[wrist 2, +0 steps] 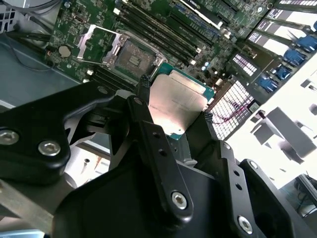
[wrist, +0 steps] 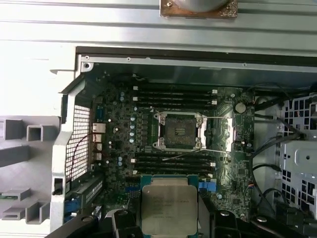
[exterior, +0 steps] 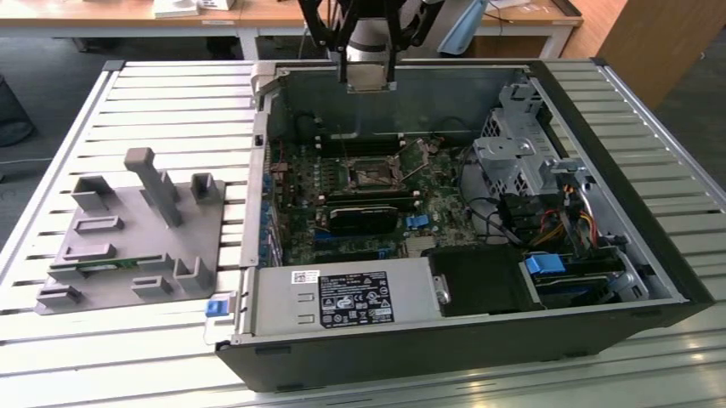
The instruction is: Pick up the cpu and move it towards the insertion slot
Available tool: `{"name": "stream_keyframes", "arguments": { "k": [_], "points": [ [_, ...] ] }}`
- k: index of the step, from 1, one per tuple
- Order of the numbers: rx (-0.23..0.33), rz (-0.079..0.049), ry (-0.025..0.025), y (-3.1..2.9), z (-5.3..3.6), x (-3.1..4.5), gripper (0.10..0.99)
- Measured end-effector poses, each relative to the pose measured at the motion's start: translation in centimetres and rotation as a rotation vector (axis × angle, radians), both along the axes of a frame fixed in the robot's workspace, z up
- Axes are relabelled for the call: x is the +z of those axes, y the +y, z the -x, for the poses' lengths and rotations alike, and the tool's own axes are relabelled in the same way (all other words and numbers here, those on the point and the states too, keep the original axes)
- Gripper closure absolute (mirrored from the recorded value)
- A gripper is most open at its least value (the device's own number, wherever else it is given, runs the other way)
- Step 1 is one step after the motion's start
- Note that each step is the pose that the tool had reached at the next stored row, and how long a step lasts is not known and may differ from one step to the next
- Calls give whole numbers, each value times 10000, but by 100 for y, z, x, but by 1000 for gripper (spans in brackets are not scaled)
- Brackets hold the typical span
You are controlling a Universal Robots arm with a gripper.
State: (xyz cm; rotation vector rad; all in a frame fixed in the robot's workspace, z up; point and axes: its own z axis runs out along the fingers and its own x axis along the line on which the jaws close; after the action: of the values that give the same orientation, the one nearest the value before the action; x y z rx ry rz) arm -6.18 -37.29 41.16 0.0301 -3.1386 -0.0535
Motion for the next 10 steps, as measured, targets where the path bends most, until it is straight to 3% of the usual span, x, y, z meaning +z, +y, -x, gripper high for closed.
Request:
{"name": "stream_keyframes", "arguments": {
  "k": [10],
  "points": [
    [2,0,0,150,-88,-1,545]
  ]
}}
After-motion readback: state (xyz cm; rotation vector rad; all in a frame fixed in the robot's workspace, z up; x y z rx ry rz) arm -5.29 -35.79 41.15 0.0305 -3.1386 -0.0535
